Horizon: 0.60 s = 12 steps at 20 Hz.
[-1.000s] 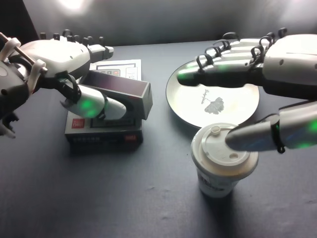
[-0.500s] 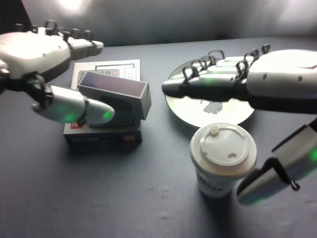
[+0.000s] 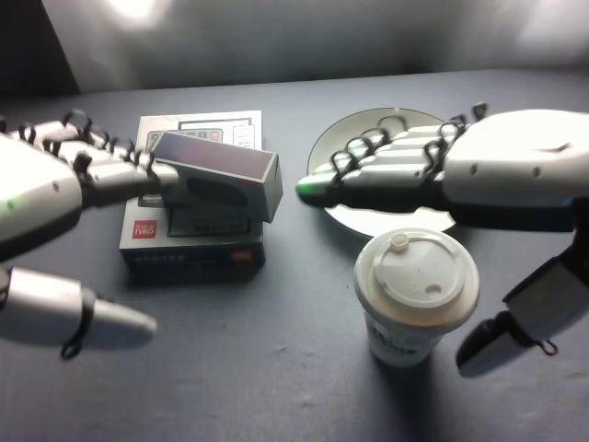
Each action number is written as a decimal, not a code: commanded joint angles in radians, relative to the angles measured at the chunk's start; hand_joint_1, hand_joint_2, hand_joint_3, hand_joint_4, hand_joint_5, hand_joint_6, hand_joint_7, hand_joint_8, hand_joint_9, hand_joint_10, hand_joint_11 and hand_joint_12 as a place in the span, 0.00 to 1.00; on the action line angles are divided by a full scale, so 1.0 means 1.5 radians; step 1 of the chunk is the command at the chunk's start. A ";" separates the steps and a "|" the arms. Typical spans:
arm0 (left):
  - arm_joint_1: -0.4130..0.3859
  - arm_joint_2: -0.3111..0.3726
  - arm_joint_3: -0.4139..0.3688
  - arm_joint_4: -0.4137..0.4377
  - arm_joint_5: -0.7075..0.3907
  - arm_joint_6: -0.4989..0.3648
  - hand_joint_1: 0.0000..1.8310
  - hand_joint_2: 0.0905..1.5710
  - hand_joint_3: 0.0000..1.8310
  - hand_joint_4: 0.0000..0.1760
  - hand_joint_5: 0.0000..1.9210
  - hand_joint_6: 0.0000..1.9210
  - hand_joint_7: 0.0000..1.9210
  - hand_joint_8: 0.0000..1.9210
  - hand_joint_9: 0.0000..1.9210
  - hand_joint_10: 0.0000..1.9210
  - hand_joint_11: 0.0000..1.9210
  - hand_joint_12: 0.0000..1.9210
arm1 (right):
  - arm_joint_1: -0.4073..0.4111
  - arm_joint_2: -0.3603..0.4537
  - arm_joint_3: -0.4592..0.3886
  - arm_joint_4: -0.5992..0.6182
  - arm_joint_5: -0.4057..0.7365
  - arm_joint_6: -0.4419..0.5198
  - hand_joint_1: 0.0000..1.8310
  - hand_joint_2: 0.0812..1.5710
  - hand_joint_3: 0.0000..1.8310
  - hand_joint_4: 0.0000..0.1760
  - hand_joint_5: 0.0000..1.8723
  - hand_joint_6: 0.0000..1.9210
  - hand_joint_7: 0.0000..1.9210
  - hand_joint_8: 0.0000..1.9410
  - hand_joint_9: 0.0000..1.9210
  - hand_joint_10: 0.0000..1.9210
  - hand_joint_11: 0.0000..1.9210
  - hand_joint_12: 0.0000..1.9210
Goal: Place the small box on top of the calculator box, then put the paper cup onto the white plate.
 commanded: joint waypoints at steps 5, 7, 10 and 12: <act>0.056 0.037 -0.040 0.188 -0.156 -0.088 0.19 0.60 0.00 0.00 0.09 0.00 0.12 0.00 0.11 0.00 0.00 0.23 | 0.010 -0.002 0.020 -0.020 0.048 0.104 0.68 0.47 0.00 0.00 0.00 0.00 0.00 0.00 0.00 0.00 0.00 0.00; 0.075 0.043 -0.049 0.215 -0.205 -0.086 0.17 0.61 0.00 0.00 0.10 0.00 0.11 0.00 0.11 0.00 0.00 0.24 | 0.005 -0.008 0.031 -0.021 0.048 0.122 0.68 0.48 0.00 0.00 0.00 0.00 0.00 0.00 0.00 0.00 0.00 0.00; 0.085 0.049 -0.054 0.233 -0.215 -0.096 0.17 0.60 0.00 0.00 0.10 0.00 0.11 0.00 0.10 0.00 0.00 0.24 | -0.006 -0.026 0.041 -0.067 0.047 0.122 0.68 0.47 0.00 0.00 0.00 0.00 0.00 0.00 0.00 0.00 0.00 0.00; 0.090 0.049 -0.056 0.250 -0.227 -0.104 0.17 0.60 0.00 0.00 0.10 0.00 0.11 0.00 0.10 0.00 0.00 0.24 | -0.020 -0.032 0.046 -0.068 0.047 0.126 0.68 0.47 0.00 0.00 0.00 0.00 0.00 0.00 0.00 0.00 0.00 0.00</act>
